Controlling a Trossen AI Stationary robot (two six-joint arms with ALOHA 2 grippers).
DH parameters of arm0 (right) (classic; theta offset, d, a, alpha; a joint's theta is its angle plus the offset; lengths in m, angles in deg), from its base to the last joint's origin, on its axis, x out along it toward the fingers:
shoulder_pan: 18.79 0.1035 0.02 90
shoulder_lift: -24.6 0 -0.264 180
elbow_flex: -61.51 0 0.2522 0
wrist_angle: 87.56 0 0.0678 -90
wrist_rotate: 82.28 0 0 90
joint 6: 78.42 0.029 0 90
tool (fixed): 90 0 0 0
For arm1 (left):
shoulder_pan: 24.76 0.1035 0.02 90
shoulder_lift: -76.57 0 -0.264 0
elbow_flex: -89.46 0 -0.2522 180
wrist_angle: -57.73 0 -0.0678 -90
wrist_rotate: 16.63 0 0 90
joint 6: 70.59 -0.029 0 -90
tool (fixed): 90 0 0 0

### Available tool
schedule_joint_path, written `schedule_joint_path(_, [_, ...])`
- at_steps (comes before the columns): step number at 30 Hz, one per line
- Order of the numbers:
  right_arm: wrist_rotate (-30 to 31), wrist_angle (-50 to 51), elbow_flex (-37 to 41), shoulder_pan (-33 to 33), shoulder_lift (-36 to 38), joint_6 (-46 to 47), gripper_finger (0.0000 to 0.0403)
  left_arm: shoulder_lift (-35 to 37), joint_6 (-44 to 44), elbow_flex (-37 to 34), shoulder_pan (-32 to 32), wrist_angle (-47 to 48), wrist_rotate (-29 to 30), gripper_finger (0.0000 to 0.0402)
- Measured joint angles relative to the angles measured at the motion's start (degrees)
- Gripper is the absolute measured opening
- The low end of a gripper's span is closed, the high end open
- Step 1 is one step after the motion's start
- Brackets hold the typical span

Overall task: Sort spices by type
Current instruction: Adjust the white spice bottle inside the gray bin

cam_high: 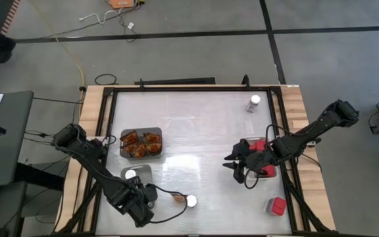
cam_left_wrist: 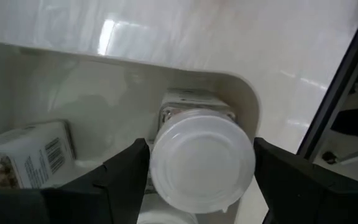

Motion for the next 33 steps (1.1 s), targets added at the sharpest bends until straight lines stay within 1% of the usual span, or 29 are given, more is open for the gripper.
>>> schedule_joint_path(3, [0.0, 0.0, 0.0, 0.0, 0.0, 0.0, 0.0162, 0.0, 0.0, 0.0, 0.0, 0.0, 0.3, 0.0263])
schedule_joint_path(6, [0.0, 0.0, 0.0, 0.0, 0.0, 0.0, 0.0162, 0.0, -0.2, 0.0, 0.0, 0.0, 0.1, 0.0252])
schedule_joint_path(12, [0.0, 0.0, 0.0, 0.0, 0.0, 0.0, 0.0162, 0.0, -1.5, 0.0, 0.4, -0.1, 0.0, 0.0199])
schedule_joint_path(18, [0.0, 0.0, 0.0, 0.0, 0.0, 0.0, 0.0162, 0.1, -4.4, 0.1, 1.6, 0.3, 0.0, 0.0198])
schedule_joint_path(23, [0.0, 0.0, 0.0, 0.0, 0.0, 0.0, 0.0162, 0.2, -8.0, 2.4, 3.2, 7.2, 0.1, 0.0198])
schedule_joint_path(26, [0.0, 0.0, 0.0, 0.0, 0.0, 0.2, 0.0162, 1.7, -10.9, 2.6, 4.2, 10.0, 0.9, 0.0198])
schedule_joint_path(30, [0.0, 0.0, 0.0, -0.1, 0.0, 0.2, 0.0162, 5.1, -13.1, 0.8, 5.4, 10.0, 3.7, 0.0198])
schedule_joint_path(33, [0.0, 0.2, 0.0, -0.1, 0.0, 0.1, 0.0162, 7.8, -13.1, -2.1, 6.3, 9.4, 4.4, 0.0198])
